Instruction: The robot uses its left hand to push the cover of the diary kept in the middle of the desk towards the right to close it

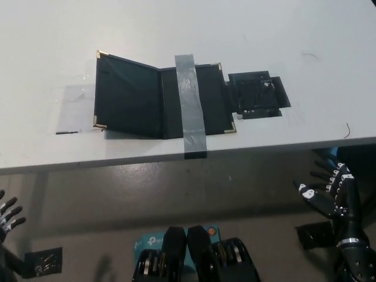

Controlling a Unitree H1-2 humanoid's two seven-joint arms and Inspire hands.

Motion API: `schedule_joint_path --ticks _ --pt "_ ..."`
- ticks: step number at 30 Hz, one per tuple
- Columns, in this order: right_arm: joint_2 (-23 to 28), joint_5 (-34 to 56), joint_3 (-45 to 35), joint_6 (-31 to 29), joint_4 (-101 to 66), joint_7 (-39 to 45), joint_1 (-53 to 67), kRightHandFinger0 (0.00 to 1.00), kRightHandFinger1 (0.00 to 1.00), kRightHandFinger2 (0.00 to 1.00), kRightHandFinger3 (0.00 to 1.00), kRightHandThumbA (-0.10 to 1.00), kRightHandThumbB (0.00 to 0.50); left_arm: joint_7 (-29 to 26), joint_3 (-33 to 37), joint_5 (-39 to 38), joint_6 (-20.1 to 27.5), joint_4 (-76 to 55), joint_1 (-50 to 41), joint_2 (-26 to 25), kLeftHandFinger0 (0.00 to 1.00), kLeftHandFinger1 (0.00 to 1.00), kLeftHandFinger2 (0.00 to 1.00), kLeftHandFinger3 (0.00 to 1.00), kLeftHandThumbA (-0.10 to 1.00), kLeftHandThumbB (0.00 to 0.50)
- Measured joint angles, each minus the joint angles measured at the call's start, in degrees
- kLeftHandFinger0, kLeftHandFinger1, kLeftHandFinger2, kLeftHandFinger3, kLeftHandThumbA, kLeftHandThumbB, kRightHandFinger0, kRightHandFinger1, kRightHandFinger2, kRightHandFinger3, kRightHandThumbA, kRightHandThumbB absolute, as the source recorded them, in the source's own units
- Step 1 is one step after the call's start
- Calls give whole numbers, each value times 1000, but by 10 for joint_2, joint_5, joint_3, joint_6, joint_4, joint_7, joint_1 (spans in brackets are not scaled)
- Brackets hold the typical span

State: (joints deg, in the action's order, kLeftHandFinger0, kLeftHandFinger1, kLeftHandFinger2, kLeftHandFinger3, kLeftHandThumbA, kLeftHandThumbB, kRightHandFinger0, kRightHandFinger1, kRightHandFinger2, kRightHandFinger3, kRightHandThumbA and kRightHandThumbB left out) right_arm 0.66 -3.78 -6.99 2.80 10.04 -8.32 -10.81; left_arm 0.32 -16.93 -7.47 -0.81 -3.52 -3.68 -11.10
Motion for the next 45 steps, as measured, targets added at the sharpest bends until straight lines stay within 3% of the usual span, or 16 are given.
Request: schedule_joint_path --ticks 2,5,7,9,12,13,14,18,19,20,24,27,31,40,45 --pt "2 -2 2 0 0 0 0 485 637 734 864 882 81 5 12 -2 -6 -36 -2 0 723 790 826 922 1000 254" --pt "4 -2 3 0 1 0 -1 477 623 714 840 875 86 14 24 -17 -22 -96 8 -3 759 838 884 971 1000 241" --pt "6 -2 3 0 2 0 -3 472 616 705 829 872 76 23 32 -36 -36 -142 26 -8 772 822 850 925 1000 241" --pt "8 -2 4 0 3 0 -7 468 615 704 829 866 65 29 40 -56 -53 -184 56 -17 852 840 827 930 1000 230" --pt "10 -2 5 -1 5 -1 -11 467 617 706 829 863 65 31 47 -86 -89 -246 118 -32 837 812 794 911 1000 242" --pt "10 -2 5 -1 5 -1 -12 459 614 701 823 858 65 30 47 -92 -96 -256 130 -34 830 816 811 937 1000 194" --pt "10 -2 6 -1 5 -1 -12 456 612 702 825 858 59 30 47 -102 -110 -268 152 -36 820 815 817 941 1000 187" --pt "10 -2 6 -1 10 -1 -12 460 626 717 828 838 50 24 44 -145 -160 -291 226 -36 797 833 862 965 1000 216" --pt "10 -2 6 -1 10 -1 -12 461 626 716 827 838 59 21 43 -155 -171 -291 240 -36 828 858 889 985 1000 221" --pt "10 -2 6 -1 10 -1 -12 469 626 720 827 848 62 18 41 -165 -182 -291 250 -36 901 943 973 1000 1000 196" --pt "10 -2 8 -1 13 -1 -13 456 614 709 823 864 55 4 20 -213 -218 -252 295 -36 1000 1000 1000 1000 1000 211" --pt "10 -3 10 -1 14 -1 -14 452 615 711 831 851 37 -12 2 -248 -233 -194 310 -31 1000 1000 1000 1000 1000 216" --pt "10 -4 11 -1 14 -1 -14 460 615 707 832 845 61 -40 -23 -283 -245 -97 315 -11 1000 1000 1000 1000 1000 206" --pt "11 -4 12 -1 14 -1 -15 454 608 700 820 871 81 -63 -61 -292 -252 57 317 21 1000 1000 1000 1000 1000 156" --pt "12 -5 12 -1 14 -1 -17 442 600 693 818 877 70 -69 -72 -289 -249 108 318 31 1000 1000 1000 1000 1000 176"
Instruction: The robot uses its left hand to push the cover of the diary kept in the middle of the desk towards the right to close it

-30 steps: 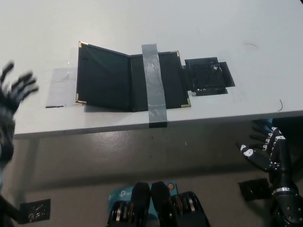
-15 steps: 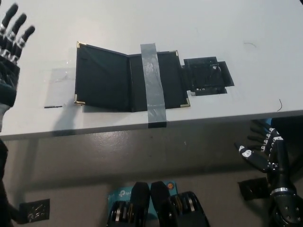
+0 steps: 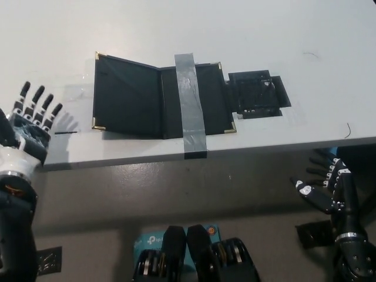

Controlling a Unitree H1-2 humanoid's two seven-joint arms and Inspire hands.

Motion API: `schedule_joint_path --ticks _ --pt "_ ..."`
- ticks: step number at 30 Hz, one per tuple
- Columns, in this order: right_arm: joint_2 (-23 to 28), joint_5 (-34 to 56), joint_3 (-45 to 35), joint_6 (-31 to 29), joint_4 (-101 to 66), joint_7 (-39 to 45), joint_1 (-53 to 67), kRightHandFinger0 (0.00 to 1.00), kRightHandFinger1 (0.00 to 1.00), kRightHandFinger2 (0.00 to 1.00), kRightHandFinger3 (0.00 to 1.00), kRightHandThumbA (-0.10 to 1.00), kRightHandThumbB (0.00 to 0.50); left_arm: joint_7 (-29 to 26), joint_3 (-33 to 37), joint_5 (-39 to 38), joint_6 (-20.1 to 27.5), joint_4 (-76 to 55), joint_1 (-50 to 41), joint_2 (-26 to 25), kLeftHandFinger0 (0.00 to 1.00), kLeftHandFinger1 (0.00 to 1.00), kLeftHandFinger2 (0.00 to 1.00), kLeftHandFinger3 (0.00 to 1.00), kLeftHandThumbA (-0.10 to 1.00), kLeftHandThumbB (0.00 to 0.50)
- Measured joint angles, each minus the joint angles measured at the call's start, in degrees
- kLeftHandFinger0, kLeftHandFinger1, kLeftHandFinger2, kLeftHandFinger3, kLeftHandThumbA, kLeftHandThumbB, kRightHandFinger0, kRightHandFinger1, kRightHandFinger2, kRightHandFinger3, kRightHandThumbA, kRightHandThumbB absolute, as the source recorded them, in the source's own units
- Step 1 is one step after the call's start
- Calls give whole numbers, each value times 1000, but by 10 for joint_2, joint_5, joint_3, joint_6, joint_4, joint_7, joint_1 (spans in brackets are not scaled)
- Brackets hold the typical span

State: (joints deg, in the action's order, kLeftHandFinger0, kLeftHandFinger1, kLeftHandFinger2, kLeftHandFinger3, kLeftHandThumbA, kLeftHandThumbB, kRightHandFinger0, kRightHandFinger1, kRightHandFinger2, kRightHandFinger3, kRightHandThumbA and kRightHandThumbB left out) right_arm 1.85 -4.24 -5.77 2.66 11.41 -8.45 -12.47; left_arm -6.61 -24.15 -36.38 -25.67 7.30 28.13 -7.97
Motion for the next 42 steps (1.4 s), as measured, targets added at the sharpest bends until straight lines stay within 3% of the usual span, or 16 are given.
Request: schedule_joint_path --ticks 4,7,12,22,26,31,34,37,38,40,42 --pt "2 -1 0 0 0 0 -3 446 608 704 833 874 58 -4 -1 6 4 35 1 15 1000 1000 1000 1000 1000 218" --pt "2 -2 1 0 0 0 -4 455 614 711 841 848 41 -9 8 19 7 50 1 25 1000 1000 1000 1000 1000 216" --pt "4 -3 1 0 -1 0 -5 445 606 699 827 878 76 -13 19 36 17 68 1 42 1000 1000 1000 1000 1000 171" --pt "6 -8 6 0 -1 0 -11 463 618 711 841 871 53 -17 56 65 39 89 16 74 1000 1000 1000 1000 1000 202" --pt "7 -8 6 0 -1 1 -12 462 619 722 842 864 36 -18 66 74 50 96 22 96 1000 1000 1000 1000 1000 182" --pt "11 -8 7 0 -1 1 -20 458 615 714 841 883 56 -21 67 78 55 90 24 116 1000 1000 1000 1000 1000 215" --pt "13 -9 8 0 -1 1 -23 461 626 725 861 895 45 -21 69 78 55 82 30 128 1000 1000 1000 1000 1000 209" --pt "13 -9 12 0 -1 1 -25 462 625 723 859 887 54 -20 96 83 48 81 30 143 1000 1000 1000 1000 1000 190" --pt "13 -10 13 0 -1 1 -25 463 623 723 858 887 48 -20 114 90 48 80 30 148 1000 1000 1000 1000 1000 235" --pt "14 -9 13 1 -1 1 -24 483 626 726 854 883 53 -21 156 117 51 77 30 143 1000 1000 1000 1000 1000 258" --pt "14 -9 13 2 -1 1 -23 476 619 717 846 877 45 -20 195 142 55 76 32 124 1000 1000 1000 1000 1000 218"
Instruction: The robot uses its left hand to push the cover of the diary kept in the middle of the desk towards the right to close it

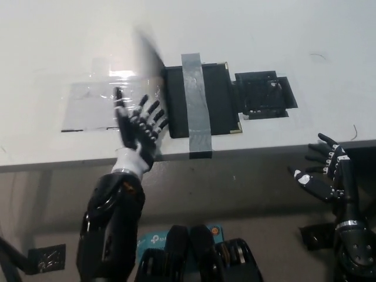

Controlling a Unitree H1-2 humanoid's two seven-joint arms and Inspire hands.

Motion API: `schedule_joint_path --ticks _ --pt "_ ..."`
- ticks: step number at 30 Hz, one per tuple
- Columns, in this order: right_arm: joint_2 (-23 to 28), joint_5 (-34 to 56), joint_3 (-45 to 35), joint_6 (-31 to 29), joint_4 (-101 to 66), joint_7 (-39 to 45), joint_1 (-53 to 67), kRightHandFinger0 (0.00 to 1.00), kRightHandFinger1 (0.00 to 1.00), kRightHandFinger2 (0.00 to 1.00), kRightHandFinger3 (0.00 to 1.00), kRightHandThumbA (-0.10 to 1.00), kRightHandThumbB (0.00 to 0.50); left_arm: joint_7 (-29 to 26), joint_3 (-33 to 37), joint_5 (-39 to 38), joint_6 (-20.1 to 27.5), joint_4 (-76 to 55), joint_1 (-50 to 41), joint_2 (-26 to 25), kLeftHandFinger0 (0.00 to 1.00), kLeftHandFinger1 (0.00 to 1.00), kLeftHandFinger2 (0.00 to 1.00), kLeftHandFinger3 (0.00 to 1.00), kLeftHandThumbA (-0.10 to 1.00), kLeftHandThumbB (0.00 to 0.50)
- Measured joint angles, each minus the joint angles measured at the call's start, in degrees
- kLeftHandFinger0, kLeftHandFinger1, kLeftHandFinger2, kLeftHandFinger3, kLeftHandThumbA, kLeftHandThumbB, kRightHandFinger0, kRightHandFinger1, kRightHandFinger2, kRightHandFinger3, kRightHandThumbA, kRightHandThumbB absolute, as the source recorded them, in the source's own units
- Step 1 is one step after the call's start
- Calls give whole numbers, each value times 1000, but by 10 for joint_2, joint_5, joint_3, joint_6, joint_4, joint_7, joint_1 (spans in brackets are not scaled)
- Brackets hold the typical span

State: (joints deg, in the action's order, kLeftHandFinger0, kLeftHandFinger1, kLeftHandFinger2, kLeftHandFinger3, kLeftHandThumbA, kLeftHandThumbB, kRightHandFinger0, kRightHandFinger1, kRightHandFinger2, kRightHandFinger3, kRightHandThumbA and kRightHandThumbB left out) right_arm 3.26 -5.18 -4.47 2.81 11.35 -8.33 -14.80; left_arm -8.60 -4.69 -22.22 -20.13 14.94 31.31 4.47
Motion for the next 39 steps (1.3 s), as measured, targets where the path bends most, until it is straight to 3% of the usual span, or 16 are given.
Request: schedule_joint_path --ticks 2,4,7,12,15,21,29,35,39 --pt "1 0 0 0 1 0 2 475 616 713 842 874 45 3 49 27 1 1 0 -23 1000 1000 1000 1000 1000 219" --pt "1 0 0 1 1 0 5 481 622 715 841 880 54 4 85 51 3 2 1 -40 1000 1000 1000 1000 1000 314" --pt "1 0 0 1 3 0 8 454 600 694 832 890 52 5 138 86 7 5 9 -67 1000 1000 1000 1000 1000 270" --pt "1 0 0 2 9 0 12 471 606 698 840 896 40 5 218 146 8 10 30 -110 1000 1000 1000 1000 1000 257" --pt "1 0 0 2 10 0 15 497 621 717 838 899 41 5 263 181 8 15 43 -130 1000 1000 1000 1000 1000 204" --pt "1 0 0 2 10 0 18 487 625 728 846 872 16 5 347 249 12 26 69 -161 1000 1000 1000 1000 1000 200" --pt "1 0 0 2 10 0 18 476 627 723 850 868 36 4 457 349 19 26 93 -200 1000 1000 1000 1000 1000 182" --pt "1 0 0 2 9 0 18 463 605 698 826 825 48 4 496 419 26 -14 87 -229 1000 1000 1000 1000 1000 127" --pt "1 0 0 2 9 0 18 445 582 673 816 893 73 3 479 441 30 -107 52 -248 1000 1000 1000 1000 1000 153"
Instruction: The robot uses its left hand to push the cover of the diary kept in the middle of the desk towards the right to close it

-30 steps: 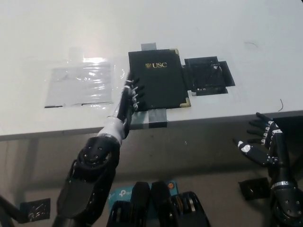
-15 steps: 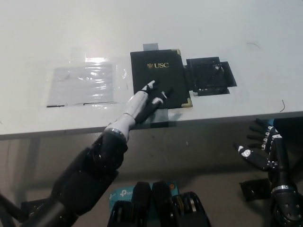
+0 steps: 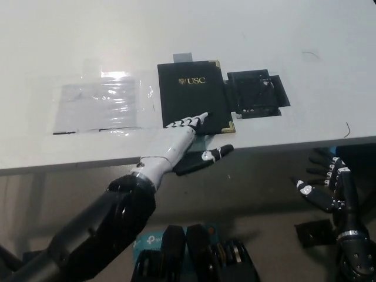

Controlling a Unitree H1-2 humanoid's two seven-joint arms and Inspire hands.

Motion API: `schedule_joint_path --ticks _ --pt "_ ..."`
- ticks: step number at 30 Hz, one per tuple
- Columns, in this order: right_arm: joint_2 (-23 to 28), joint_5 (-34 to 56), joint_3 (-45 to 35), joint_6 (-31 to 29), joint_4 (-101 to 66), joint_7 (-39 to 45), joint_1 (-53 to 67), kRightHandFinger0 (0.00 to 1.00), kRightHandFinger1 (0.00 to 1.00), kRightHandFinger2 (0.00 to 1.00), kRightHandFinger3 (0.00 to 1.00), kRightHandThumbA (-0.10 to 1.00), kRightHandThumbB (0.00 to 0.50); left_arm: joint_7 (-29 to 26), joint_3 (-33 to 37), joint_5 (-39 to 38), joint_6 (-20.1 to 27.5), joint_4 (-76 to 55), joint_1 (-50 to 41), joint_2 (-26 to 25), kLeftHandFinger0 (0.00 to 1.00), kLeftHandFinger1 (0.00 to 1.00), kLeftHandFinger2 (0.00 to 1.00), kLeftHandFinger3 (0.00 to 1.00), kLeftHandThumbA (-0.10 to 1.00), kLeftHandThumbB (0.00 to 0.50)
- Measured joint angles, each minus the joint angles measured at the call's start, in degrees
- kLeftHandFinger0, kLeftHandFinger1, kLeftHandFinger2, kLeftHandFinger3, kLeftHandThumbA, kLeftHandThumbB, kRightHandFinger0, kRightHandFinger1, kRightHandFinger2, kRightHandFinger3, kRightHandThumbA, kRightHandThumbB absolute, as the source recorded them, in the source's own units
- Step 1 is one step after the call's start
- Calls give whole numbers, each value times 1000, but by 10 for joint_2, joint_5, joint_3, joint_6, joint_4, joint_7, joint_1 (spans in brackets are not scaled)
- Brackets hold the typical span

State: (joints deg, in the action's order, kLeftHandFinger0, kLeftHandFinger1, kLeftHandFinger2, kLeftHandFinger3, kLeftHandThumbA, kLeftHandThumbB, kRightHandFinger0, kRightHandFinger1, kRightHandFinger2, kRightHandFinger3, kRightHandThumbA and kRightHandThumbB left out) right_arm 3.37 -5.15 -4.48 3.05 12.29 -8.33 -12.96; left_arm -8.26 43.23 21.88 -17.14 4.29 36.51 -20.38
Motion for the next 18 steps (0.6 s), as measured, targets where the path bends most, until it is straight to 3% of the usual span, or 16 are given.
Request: schedule_joint_path --ticks 1,5,7,9,11,18 --pt "0 0 0 0 0 0 0 442 579 670 814 892 83 0 -5 1 0 -18 -11 -2 1000 1000 1000 1000 1000 161" --pt "0 0 0 0 0 0 0 438 591 682 821 887 62 0 -57 0 2 -125 -86 -6 1000 1000 1000 1000 1000 106" --pt "0 0 0 0 0 0 0 445 598 692 833 883 61 -1 -91 -4 6 -173 -132 -6 1000 1000 1000 1000 1000 109" --pt "0 0 0 0 0 0 0 442 603 695 835 872 59 -4 -135 -12 14 -217 -182 -7 937 1000 1000 1000 1000 152" --pt "1 0 -1 0 0 0 0 442 604 694 832 868 60 -9 -185 -23 27 -256 -239 -9 1000 1000 1000 1000 1000 165" --pt "1 0 -2 0 -1 0 -1 453 609 703 843 850 45 -14 -338 -82 93 -276 -392 -9 999 1000 1000 1000 1000 108"
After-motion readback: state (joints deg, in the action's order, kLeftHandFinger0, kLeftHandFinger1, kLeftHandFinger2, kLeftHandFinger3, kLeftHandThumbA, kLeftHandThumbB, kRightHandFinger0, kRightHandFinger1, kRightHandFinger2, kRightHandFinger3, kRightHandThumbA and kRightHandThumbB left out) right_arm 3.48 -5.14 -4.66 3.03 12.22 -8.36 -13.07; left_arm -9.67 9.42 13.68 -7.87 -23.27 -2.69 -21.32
